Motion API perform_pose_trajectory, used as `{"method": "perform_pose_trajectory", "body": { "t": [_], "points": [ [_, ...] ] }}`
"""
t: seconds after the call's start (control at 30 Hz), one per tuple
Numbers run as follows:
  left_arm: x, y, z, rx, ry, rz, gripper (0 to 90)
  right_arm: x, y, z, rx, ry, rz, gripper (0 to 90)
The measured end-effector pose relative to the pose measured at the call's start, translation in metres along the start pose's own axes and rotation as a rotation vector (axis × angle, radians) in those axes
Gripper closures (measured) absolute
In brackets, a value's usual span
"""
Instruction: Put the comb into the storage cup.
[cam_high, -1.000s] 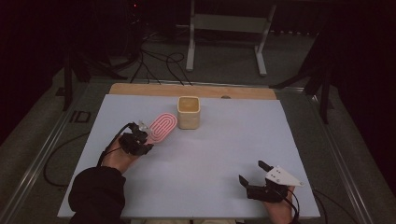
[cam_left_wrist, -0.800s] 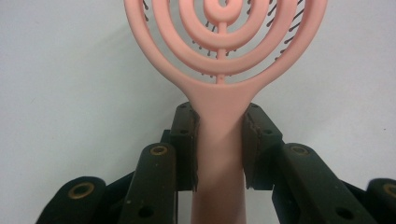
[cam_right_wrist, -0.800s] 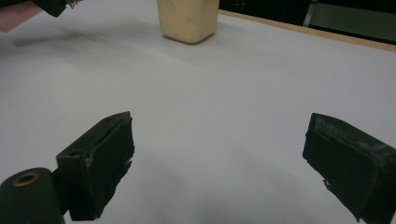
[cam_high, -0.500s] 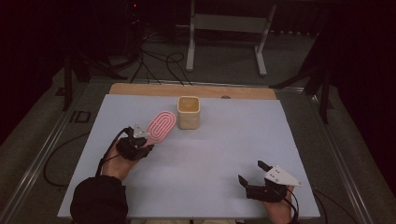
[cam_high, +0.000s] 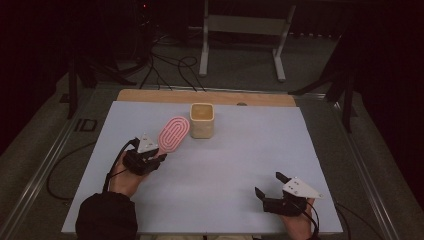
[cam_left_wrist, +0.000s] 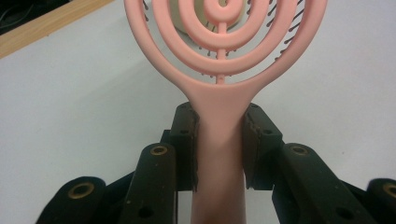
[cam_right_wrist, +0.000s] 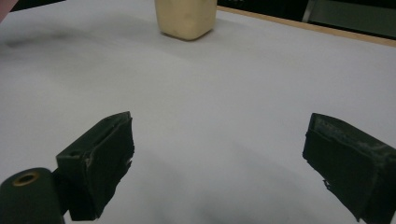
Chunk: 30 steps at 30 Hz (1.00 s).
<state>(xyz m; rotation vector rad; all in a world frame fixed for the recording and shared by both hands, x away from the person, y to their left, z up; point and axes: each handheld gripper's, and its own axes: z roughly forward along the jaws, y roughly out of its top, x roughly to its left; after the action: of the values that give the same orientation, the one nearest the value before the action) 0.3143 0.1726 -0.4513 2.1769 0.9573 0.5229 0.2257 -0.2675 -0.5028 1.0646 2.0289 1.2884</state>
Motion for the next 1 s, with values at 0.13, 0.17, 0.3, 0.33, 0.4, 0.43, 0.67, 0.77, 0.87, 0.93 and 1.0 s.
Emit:
{"method": "perform_pose_trajectory", "body": {
  "t": [0.13, 0.17, 0.3, 0.33, 0.4, 0.43, 0.67, 0.77, 0.87, 0.93, 1.0],
  "points": [
    [-0.004, 0.002, 0.0, -0.015, 0.0, 0.004, 70.2, -0.001, -0.001, -0.001, 0.002, -0.005, 0.007, 8.5],
    [-0.005, 0.003, -0.001, -0.02, 0.001, 0.009, 70.2, -0.001, -0.001, -0.001, 0.002, -0.007, 0.005, 8.5],
    [-0.01, 0.005, -0.003, -0.038, 0.002, 0.021, 70.2, -0.001, -0.001, -0.004, -0.006, -0.012, 0.008, 8.5],
    [-0.01, 0.005, -0.004, -0.041, 0.006, 0.026, 70.2, 0.0, -0.001, -0.004, -0.005, -0.011, 0.006, 8.5],
    [-0.011, 0.005, -0.005, -0.057, 0.007, 0.021, 70.2, 0.0, 0.0, -0.003, -0.003, -0.01, 0.003, 8.5],
    [-0.011, 0.005, -0.006, -0.065, 0.01, 0.022, 70.2, 0.0, 0.0, -0.003, -0.003, -0.007, 0.004, 8.5],
    [-0.015, 0.006, -0.012, -0.121, 0.004, 0.023, 70.2, 0.001, 0.0, -0.002, -0.006, -0.005, 0.005, 8.5],
    [-0.017, 0.007, -0.012, -0.132, 0.008, 0.025, 70.2, 0.001, 0.0, -0.002, -0.004, -0.003, 0.006, 8.5],
    [-0.02, 0.009, -0.013, -0.141, 0.009, 0.03, 70.2, 0.001, 0.001, -0.001, -0.006, -0.002, 0.003, 8.5],
    [-0.022, 0.01, -0.012, -0.143, 0.009, 0.04, 70.2, 0.001, 0.001, -0.001, -0.009, 0.0, 0.016, 8.5],
    [-0.024, 0.011, -0.012, -0.146, 0.0, 0.043, 70.2, 0.001, 0.002, -0.001, -0.015, 0.0, 0.018, 8.5]
  ]
}}
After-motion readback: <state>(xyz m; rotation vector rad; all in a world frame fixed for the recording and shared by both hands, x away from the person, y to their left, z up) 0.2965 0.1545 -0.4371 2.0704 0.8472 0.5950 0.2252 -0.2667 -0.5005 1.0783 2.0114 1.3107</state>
